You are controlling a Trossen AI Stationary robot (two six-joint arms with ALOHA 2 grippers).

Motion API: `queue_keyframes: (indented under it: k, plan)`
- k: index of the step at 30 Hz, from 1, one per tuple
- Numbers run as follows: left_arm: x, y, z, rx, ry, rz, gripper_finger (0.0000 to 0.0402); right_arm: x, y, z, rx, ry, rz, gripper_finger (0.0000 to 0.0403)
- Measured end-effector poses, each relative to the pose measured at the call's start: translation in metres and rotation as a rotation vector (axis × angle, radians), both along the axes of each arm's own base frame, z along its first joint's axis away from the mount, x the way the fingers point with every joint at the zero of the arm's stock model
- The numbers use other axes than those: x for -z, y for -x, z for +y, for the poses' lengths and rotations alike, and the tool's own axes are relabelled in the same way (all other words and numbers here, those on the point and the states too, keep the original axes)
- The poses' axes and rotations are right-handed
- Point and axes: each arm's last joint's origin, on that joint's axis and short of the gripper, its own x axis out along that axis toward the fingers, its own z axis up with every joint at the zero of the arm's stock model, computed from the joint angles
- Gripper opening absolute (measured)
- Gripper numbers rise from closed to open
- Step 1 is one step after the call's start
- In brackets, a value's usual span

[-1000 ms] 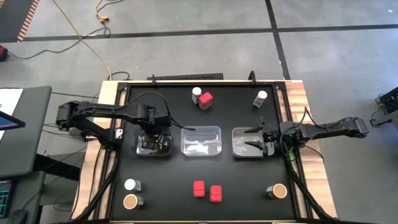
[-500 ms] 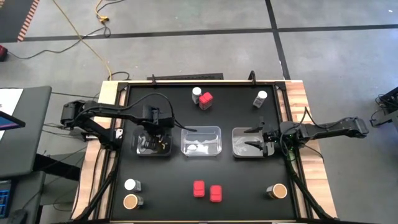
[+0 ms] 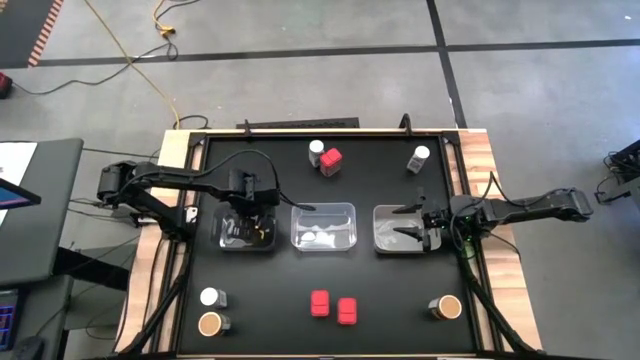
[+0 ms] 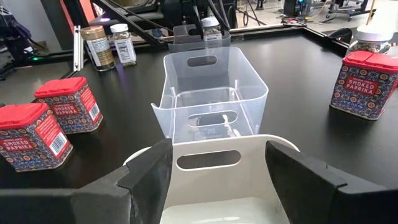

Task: Sort spices by type
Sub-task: Put the top left white seasoning bottle into the black bin

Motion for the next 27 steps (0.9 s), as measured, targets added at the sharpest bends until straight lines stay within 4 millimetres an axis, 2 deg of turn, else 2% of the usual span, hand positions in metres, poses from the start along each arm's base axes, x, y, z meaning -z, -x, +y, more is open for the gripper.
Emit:
queue_keyframes:
  k: [17,27]
  plan:
    - [0.0002,0.0,0.0001,-0.025,0.0,-0.001,0.0211,0.0,0.0,0.0,0.0,0.0,0.0,0.0286]
    - [0.0018,0.0001,0.0001,-0.033,-0.001,0.004,0.0242,0.0,0.0,0.0,0.0,0.0,0.0,0.0286]
